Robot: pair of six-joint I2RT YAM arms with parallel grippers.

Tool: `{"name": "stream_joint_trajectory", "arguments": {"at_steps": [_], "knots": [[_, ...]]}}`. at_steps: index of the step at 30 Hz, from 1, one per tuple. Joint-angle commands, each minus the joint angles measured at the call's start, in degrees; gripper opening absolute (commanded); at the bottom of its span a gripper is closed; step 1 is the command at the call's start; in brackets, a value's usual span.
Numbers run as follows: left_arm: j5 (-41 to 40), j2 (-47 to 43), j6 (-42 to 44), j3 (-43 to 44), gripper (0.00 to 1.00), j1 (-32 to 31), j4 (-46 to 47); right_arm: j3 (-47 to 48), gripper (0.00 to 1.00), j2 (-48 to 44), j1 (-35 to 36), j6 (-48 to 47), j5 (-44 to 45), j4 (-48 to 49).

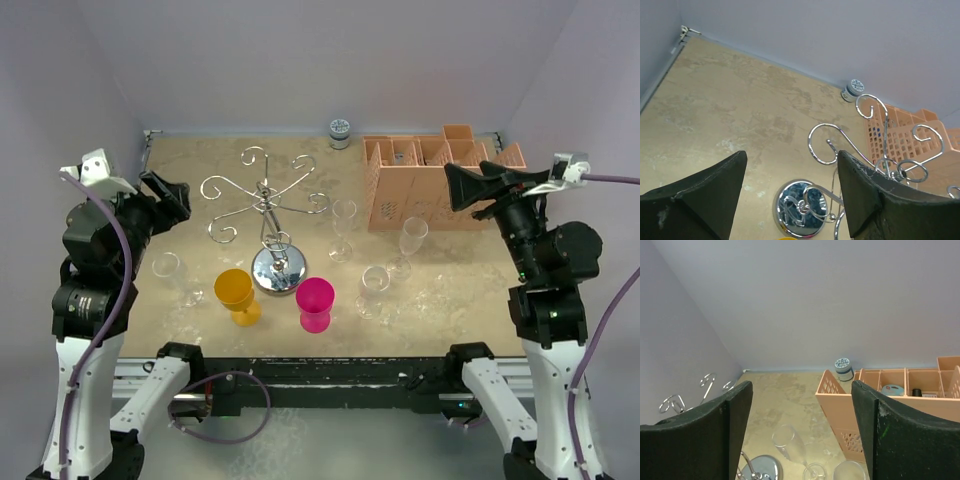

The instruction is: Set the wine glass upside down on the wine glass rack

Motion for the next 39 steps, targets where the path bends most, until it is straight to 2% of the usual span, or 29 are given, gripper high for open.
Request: {"name": "stream_joint_trajectory", "arguments": {"at_steps": [1,7,12,17,21,23,27,33,39], "knots": [[5.33,0.25,-2.3,1.4,0.71,0.87,3.99,0.09,0.83,-1.72,-0.99,0.13,-6.26,3.63],[8.69,-0.28,-3.73,1.45,0.71,1.1,5.79,-0.92,0.85,-2.59,-1.33,-1.3,-7.6,3.03],[10.85,-1.59,-4.27,1.98,0.71,1.17,6.31,-3.35,0.85,-1.49,-1.4,-4.48,-13.33,0.87],[13.74,-3.1,-4.08,2.33,0.72,1.27,6.55,-5.25,0.76,2.65,-1.46,-8.47,-20.38,-2.33],[16.29,-3.66,-3.66,1.57,0.72,1.3,7.09,-5.23,0.68,7.86,-0.97,-12.74,-21.13,-6.37],[16.86,-3.59,-3.83,1.39,0.72,1.28,7.24,-5.85,0.67,8.42,0.4,-12.81,-19.14,-6.19],[17.6,-3.59,-4.38,1.15,0.72,1.26,8.49,-6.5,0.68,10.6,9.46,-11.11,-8.72,-5.27],[16.61,-3.97,-3.36,2.89,0.72,1.28,9.89,-3.79,0.64,19.87,21.5,-8.97,6.15,-4.17],[14.74,-6.19,-3.67,2.18,0.72,1.25,14.16,1.03,0.54,28.59,27.9,-9.89,11.4,-2.71]]}}
